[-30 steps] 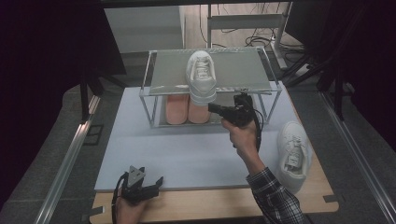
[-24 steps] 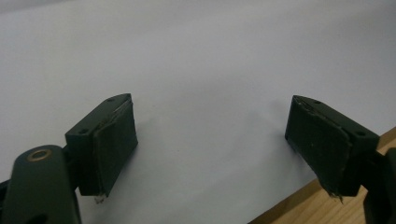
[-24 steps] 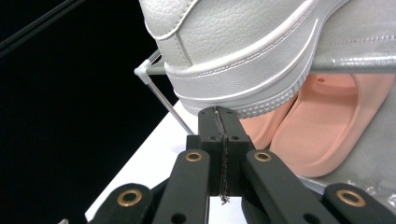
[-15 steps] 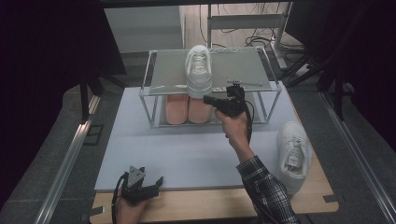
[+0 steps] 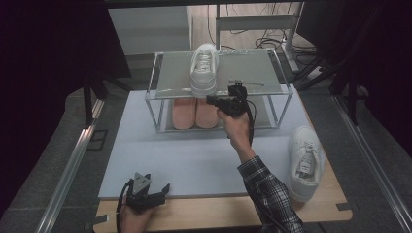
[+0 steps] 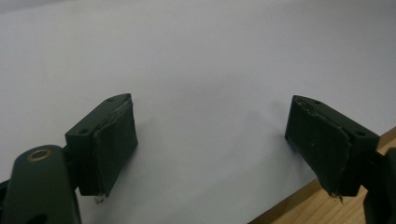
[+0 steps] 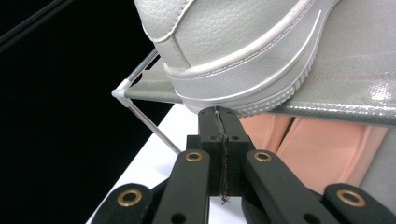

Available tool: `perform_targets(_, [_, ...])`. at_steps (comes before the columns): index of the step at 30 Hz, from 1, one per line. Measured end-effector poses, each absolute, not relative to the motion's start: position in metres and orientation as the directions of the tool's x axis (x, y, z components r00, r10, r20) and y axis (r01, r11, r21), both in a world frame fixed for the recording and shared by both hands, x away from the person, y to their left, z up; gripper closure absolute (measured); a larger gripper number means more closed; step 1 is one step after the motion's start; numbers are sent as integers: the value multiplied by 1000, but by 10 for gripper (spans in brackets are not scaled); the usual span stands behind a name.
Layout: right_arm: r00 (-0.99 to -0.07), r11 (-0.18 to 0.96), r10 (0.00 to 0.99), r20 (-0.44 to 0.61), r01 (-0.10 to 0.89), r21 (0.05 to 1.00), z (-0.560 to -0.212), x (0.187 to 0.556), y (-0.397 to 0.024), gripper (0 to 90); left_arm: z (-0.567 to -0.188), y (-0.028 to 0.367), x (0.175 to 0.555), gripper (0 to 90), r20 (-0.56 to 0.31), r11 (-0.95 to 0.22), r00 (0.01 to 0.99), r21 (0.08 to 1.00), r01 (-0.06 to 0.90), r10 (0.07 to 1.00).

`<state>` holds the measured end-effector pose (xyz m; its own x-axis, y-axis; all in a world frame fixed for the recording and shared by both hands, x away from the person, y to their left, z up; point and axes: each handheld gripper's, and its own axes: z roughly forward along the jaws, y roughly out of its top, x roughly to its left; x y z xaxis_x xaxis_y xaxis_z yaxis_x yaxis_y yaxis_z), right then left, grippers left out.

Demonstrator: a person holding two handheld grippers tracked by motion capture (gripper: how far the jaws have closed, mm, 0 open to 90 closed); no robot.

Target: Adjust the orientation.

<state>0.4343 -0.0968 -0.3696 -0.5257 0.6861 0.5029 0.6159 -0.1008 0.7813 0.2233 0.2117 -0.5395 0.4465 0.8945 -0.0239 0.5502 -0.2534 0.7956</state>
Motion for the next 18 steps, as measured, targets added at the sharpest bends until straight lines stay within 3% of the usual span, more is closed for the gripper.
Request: perform_targets(18, [-494, -114, 706, 507, 628, 770, -369, 439, -110, 898, -539, 212, 223, 161, -23, -256, 449, 794, 551, 893])
